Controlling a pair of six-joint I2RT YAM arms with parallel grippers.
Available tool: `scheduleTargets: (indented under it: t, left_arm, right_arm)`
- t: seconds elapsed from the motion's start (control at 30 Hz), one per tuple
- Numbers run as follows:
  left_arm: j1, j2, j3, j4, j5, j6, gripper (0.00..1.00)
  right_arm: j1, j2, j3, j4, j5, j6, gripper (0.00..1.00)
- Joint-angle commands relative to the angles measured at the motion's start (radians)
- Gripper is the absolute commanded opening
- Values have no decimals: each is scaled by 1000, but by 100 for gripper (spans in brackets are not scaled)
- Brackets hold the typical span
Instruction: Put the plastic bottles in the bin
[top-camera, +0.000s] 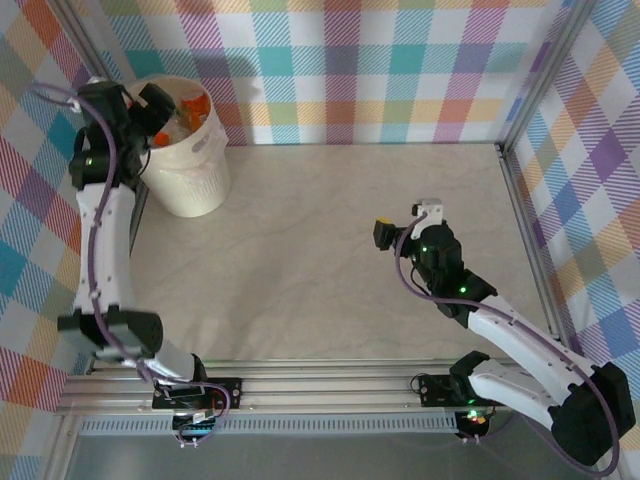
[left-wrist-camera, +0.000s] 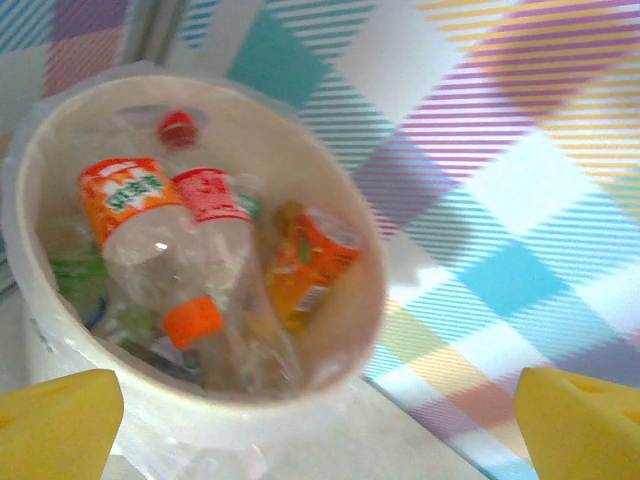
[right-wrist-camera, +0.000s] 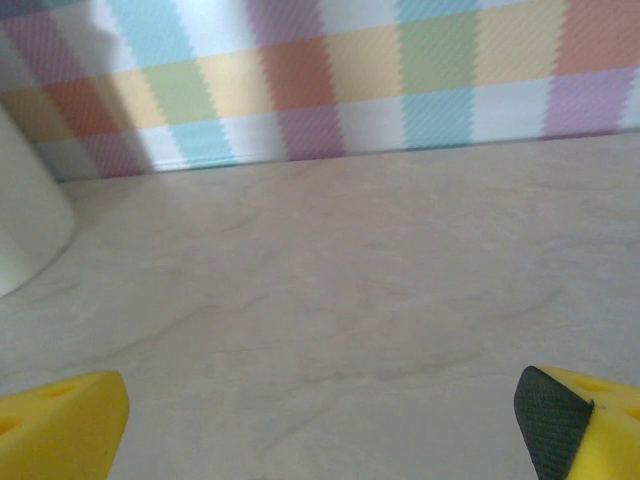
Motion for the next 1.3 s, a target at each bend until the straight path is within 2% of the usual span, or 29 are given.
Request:
scheduleTargets:
  t: [0.0,0.2,0.3,0.37,0.47,0.57,0.67,0.7,0.77,0.9,1.0,1.17,1.27]
  left_arm:
    - [12,-175,-173,145,157,52,100]
    - [10,-474,-601,268,135,104,100]
    - [11,-569,-815,328,35,113,100]
    - [10,-599,-937,367,-47,112,100]
    - [11,-606,-1110,453,-136,132,100]
    - [9,-568,-1272,618,-172,188,100]
    - [10,-503,-1410,801,-223,243,100]
    - [9,-471,-1439,848,-226,266,100]
    - [10,-401,-1465,913,-212,292,100]
    - [2,-265,-1471,1054,-109,338,100]
    - [-14,-194,-1482,1181,-64,367,100]
    - [-72,-109,-1489,1355,0,451,100]
    - [-125,28,-1480,1475,-9,494,100]
  right_arm:
    - [-64,-37,-35,46,80,-18,100]
    - [-235,-41,-112,61,72,-112,100]
    - [-323,-2,-150,79,59,-158,100]
    - [-390,39,-177,115,-1,-179,100]
    - [-507,130,-193,160,-214,-184,100]
    - [-569,239,-186,218,-379,-205,100]
    - [-593,352,-199,370,-473,-235,100]
    - [-597,374,-172,347,-502,-250,100]
    - [-597,413,-184,459,-550,-264,100]
    - [-600,509,-199,639,-607,-262,100]
    - [-600,607,-250,831,-617,-263,100]
    - [-585,592,-214,730,-521,-248,100]
    - [-576,593,-215,734,-507,-252,100]
